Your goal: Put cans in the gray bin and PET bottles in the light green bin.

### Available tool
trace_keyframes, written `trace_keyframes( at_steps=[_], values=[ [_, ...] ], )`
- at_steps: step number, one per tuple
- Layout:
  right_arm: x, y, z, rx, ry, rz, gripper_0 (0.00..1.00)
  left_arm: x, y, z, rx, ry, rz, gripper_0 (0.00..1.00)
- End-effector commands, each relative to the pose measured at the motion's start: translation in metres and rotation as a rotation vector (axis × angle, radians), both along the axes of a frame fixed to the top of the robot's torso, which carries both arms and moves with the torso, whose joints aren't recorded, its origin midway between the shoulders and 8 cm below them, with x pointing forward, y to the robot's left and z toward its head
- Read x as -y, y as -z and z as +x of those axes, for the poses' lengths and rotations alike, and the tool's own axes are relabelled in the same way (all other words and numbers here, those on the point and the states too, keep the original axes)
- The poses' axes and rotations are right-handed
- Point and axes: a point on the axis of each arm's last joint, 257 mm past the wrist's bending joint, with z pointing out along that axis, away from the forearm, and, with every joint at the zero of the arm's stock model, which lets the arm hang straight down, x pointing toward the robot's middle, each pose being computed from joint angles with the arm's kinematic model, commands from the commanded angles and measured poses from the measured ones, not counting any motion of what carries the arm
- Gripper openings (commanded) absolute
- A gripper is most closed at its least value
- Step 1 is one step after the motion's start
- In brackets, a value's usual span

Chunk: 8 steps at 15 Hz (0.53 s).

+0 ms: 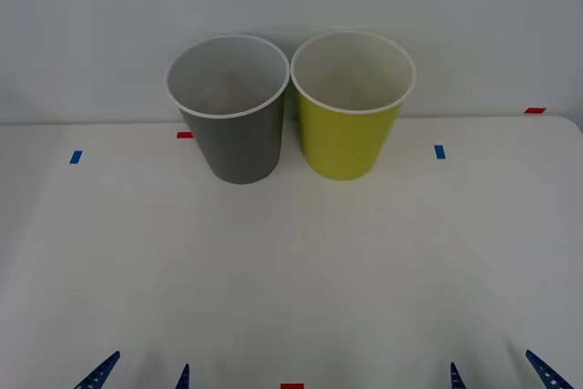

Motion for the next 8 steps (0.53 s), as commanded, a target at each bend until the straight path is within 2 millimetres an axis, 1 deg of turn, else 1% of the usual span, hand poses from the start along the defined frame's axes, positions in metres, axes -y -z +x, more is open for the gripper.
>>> trace_keyframes(
  at_steps=[1,8],
  values=[
    [0.0,0.0,0.0,0.0,0.0,0.0,1.0,0.0,0.0,0.0,0.0,0.0,0.0,1.0],
    [0.0,0.0,0.0,0.0,0.0,0.0,1.0,0.0,0.0,0.0,0.0,0.0,0.0,1.0]
  ],
)
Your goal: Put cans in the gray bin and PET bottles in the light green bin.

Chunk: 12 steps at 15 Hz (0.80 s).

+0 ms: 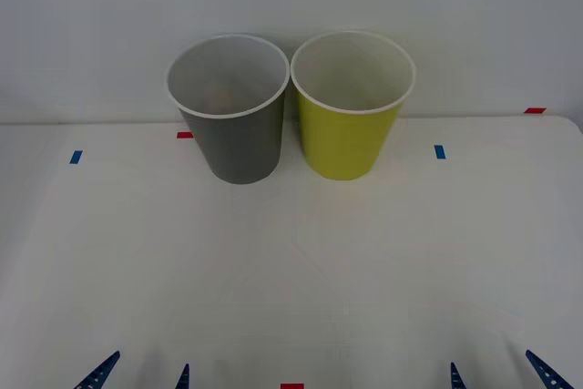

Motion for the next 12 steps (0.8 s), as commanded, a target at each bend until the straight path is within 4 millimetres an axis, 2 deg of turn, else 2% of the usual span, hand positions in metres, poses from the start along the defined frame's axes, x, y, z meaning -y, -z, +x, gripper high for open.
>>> trace_keyframes(
  at_steps=[1,12],
  values=[
    [0.0,0.0,0.0,0.0,0.0,0.0,1.0,0.0,0.0,0.0,0.0,0.0,0.0,1.0],
    [0.0,0.0,0.0,0.0,0.0,0.0,1.0,0.0,0.0,0.0,0.0,0.0,0.0,1.0]
  ],
)
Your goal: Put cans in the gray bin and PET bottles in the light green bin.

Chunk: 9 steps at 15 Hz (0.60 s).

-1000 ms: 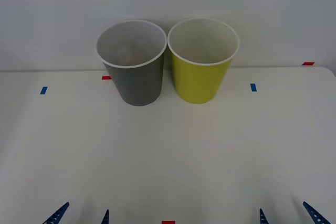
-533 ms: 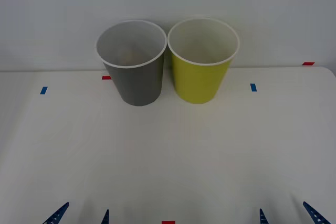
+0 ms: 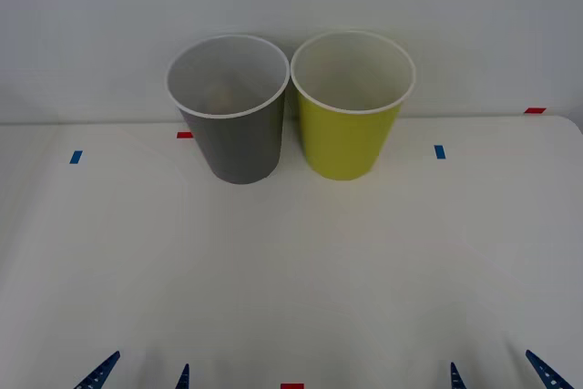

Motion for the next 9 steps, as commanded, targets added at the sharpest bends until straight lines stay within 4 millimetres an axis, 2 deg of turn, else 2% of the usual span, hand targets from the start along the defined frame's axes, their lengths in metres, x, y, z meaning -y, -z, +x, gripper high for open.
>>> trace_keyframes(
  at_steps=[1,9],
  values=[
    [0.0,0.0,0.0,0.0,0.0,0.0,1.0,0.0,0.0,0.0,0.0,0.0,0.0,1.0],
    [0.0,0.0,0.0,0.0,0.0,0.0,1.0,0.0,0.0,0.0,0.0,0.0,0.0,1.0]
  ],
)
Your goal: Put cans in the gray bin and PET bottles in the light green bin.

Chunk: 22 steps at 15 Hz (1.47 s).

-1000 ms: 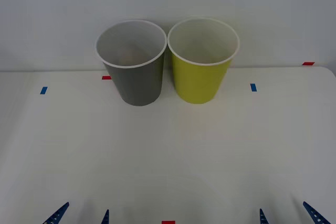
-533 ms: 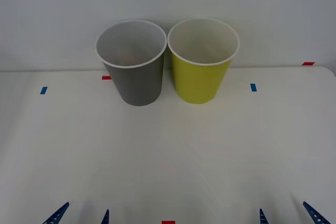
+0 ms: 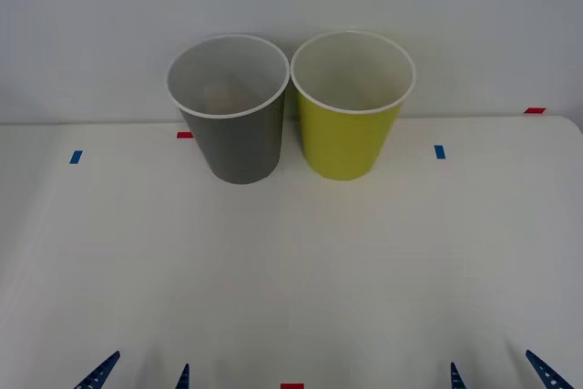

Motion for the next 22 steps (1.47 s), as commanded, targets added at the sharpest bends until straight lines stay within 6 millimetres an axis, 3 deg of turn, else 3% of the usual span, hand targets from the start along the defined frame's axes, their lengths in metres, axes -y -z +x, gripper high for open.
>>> trace_keyframes(
  at_steps=[1,22],
  values=[
    [0.0,0.0,0.0,0.0,0.0,0.0,1.0,0.0,0.0,0.0,0.0,0.0,0.0,1.0],
    [0.0,0.0,0.0,0.0,0.0,0.0,1.0,0.0,0.0,0.0,0.0,0.0,0.0,1.0]
  ],
)
